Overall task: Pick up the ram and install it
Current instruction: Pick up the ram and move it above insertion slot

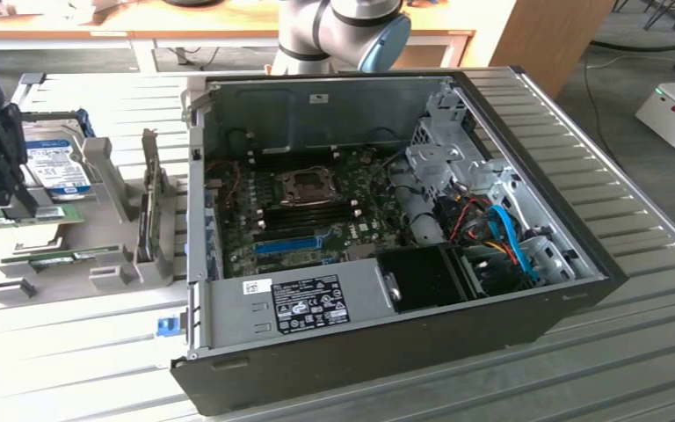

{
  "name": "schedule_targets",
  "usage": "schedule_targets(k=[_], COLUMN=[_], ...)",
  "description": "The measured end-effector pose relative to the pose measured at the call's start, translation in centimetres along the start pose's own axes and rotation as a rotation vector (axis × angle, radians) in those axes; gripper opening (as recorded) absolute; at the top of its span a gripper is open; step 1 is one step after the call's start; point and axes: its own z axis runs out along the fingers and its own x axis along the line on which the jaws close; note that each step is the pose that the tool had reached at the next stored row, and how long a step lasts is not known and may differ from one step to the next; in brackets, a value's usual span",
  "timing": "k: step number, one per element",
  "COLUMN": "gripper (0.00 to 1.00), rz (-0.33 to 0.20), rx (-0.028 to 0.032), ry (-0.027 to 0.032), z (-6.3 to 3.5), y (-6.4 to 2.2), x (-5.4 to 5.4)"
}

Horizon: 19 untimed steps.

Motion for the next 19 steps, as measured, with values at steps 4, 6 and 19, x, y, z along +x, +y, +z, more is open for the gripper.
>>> schedule_targets(k=[4, 6, 19], gripper=[0.12, 0.12, 0.12], rz=[0.000, 0.000, 0.000], rx=[0.0001, 0.0001, 0.0000], ry=[0.0000, 0.0000, 0.0000], z=[-0.64, -0.96, -2.60], y=[0.02, 0.03, 0.08], x=[0.0, 0.0, 0.0])
